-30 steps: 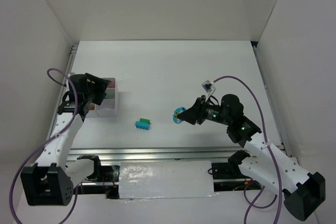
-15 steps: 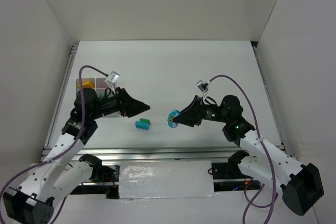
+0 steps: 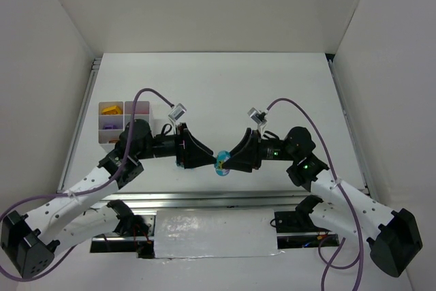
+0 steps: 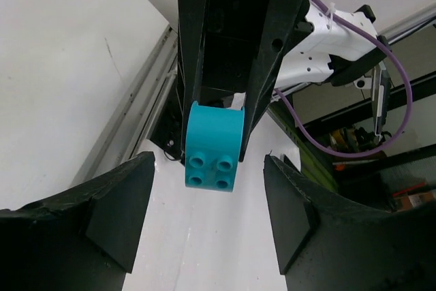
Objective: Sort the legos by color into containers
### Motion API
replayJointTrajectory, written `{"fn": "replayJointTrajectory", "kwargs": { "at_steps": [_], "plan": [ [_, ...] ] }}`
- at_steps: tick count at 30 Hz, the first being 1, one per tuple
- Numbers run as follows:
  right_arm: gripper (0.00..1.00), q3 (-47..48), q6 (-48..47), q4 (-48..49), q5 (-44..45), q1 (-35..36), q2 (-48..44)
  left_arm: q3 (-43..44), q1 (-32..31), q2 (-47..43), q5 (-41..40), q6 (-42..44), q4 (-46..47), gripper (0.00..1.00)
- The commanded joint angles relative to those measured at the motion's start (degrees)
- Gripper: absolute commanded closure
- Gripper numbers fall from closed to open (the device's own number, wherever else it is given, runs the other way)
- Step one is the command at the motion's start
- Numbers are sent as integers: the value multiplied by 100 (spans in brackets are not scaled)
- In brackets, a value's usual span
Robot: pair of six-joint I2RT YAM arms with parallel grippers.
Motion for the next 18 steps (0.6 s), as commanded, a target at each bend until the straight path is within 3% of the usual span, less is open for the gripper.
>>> {"fn": "replayJointTrajectory", "kwargs": {
  "at_steps": [1,5,8,12,15,18],
  "plan": [
    [100,332,-151,163,24,88,24,274,-303,128,-128,-118,504,23],
    [100,376,-142,198,33,106,42,398,-568,287,-312,40,329,27],
    [100,394,-177,111,59,115,59,442,-682,348,-321,49,346,35],
    [100,359,-238,49,130,123,68,468,-753,383,-260,23,513,70],
    [100,332,-265,31,147,123,24,494,-762,418,-242,49,522,84],
    [100,332,-344,-83,148,123,24,495,-770,410,-233,32,592,91]
  ]
}}
